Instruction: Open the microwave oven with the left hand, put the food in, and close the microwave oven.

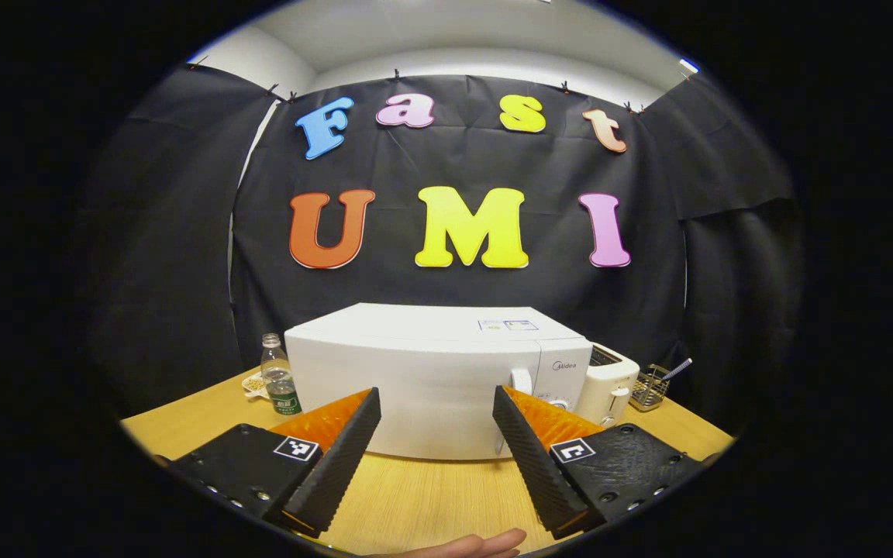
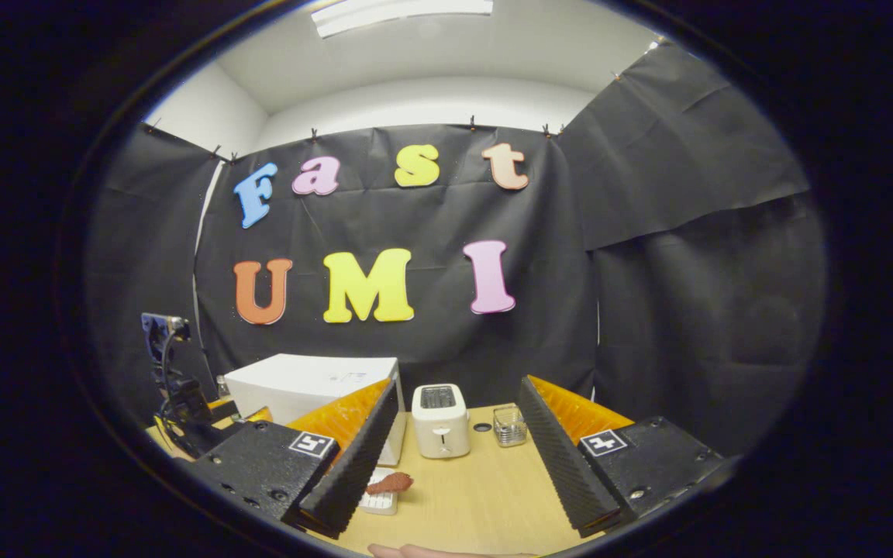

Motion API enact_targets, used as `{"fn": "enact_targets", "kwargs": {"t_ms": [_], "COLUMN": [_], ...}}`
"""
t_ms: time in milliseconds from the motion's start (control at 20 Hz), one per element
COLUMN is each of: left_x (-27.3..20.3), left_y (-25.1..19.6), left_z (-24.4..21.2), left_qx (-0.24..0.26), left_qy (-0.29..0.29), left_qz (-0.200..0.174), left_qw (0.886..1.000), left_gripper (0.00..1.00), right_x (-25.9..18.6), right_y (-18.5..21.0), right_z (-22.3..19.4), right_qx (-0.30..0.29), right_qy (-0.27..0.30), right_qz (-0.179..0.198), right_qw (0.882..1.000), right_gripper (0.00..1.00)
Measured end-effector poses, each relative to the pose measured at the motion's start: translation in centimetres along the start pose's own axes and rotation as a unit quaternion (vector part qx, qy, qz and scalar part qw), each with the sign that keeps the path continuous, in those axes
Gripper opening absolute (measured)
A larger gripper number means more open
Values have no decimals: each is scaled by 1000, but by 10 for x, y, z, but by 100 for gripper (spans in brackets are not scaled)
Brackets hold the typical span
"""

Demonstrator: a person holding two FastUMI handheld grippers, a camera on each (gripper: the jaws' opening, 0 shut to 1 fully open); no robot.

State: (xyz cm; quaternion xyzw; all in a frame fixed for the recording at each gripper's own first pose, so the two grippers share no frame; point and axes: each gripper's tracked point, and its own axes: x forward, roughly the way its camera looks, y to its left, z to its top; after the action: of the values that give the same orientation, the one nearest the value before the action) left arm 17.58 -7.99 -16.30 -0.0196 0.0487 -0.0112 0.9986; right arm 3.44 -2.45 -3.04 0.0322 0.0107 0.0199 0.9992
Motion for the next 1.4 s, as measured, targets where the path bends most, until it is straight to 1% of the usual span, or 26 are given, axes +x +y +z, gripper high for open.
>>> {"fn": "enact_targets", "kwargs": {"t_ms": [250,400,450,500,550,650,700,750,850,900,950,1000,1050,1100,1150,1200,1250,1300,1350,1400], "left_x": [37,58,64,69,74,83,88,94,105,111,110,112,113,114,112,111,111,111,111,112], "left_y": [-37,-53,-58,-63,-67,-77,-80,-78,-75,-78,-78,-78,-84,-86,-87,-86,-83,-83,-84,-83], "left_z": [-36,-62,-68,-75,-80,-86,-87,-87,-95,-93,-94,-91,-93,-92,-91,-91,-93,-93,-94,-95], "left_qx": [2,14,16,13,6,-15,-26,-30,-27,-20,-22,-28,-42,-50,-29,-5,9,8,-13,-22], "left_qy": [22,43,47,51,56,60,61,61,70,62,65,57,60,60,61,56,55,57,62,70], "left_qz": [-25,-28,-31,-32,-36,-46,-49,-41,-31,-39,-43,-43,-52,-46,-41,-33,-31,-35,-36,-42], "left_qw": [999,999,998,998,998,997,997,997,997,997,997,997,996,996,997,998,998,998,997,996], "left_gripper": [93,93,93,93,93,93,93,94,93,88,76,54,52,38,29,29,28,20,20,12], "right_x": [8,8,7,6,5,1,-1,-3,-6,-7,-8,-9,-10,-11,-12,-14,-15,-16,-18,-19], "right_y": [-9,-18,-21,-24,-28,-31,-31,-31,-31,-33,-35,-37,-39,-41,-44,-45,-47,-47,-48,-49], "right_z": [-3,-8,-7,-7,-5,-3,-3,-5,-9,-10,-11,-12,-12,-11,-11,-13,-13,-14,-13,-14], "right_qx": [-4,-8,-13,-18,-21,-25,-27,-27,-27,-27,-28,-29,-31,-33,-34,-35,-35,-33,-31,-30], "right_qy": [-3,-1,-2,-5,-7,-17,-21,-22,-20,-20,-19,-19,-19,-20,-21,-19,-18,-18,-19,-19], "right_qz": [0,0,2,1,0,0,2,4,10,11,10,8,6,4,1,-1,-3,-3,-3,-5], "right_qw": [1000,1000,1000,1000,1000,1000,999,999,999,999,999,999,999,999,999,999,999,999,999,999], "right_gripper": [100,100,91,91,100,100,91,100,100,100,100,100,100,100,100,100,100,100,100,100]}}
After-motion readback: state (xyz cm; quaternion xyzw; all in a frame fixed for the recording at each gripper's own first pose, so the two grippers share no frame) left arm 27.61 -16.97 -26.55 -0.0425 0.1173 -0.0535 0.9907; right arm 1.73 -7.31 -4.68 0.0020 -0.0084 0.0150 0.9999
